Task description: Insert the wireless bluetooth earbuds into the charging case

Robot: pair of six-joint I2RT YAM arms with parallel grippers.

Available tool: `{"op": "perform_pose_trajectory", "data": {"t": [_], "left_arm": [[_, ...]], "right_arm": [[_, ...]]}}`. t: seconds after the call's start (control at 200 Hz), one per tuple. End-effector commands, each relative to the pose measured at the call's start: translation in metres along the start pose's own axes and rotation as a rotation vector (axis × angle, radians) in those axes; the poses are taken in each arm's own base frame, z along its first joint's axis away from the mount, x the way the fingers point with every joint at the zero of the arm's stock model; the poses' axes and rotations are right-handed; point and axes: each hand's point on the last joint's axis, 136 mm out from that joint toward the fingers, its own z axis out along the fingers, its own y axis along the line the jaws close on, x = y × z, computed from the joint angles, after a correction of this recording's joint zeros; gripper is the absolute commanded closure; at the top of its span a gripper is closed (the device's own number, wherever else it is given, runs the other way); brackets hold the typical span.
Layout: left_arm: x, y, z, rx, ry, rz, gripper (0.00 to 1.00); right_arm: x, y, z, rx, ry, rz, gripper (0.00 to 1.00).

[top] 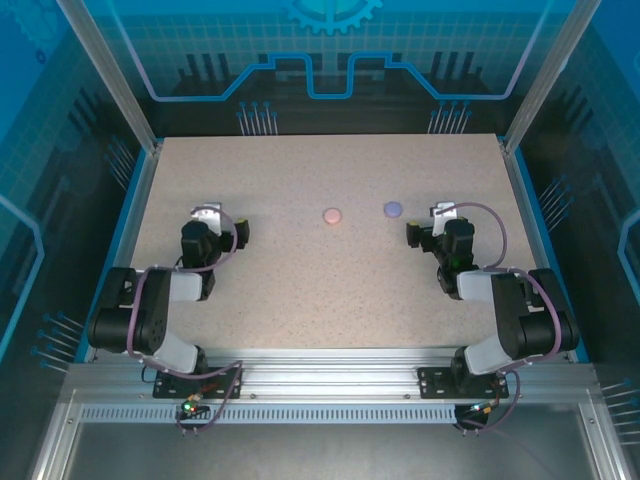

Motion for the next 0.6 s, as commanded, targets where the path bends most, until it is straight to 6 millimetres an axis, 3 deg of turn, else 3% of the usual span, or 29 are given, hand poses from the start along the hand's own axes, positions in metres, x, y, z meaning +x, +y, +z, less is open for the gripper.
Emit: {"op": "perform_pose_trajectory", "data": {"t": [0.0,0.595], "left_arm": [[0.0032,-0.0057,0.0004,0.035,0.025,-0.039,0.01],[0.0035,-0.0057,0.0010,0.033,0.026,-0.037,0.01]], "right_arm": [[-0.0036,-0.0018,0.0001,0.012,-0.025,-0.011,0.00],[-0.0028,0.0028,0.0017,-0.049,-0.014,-0.006,0.00]]}}
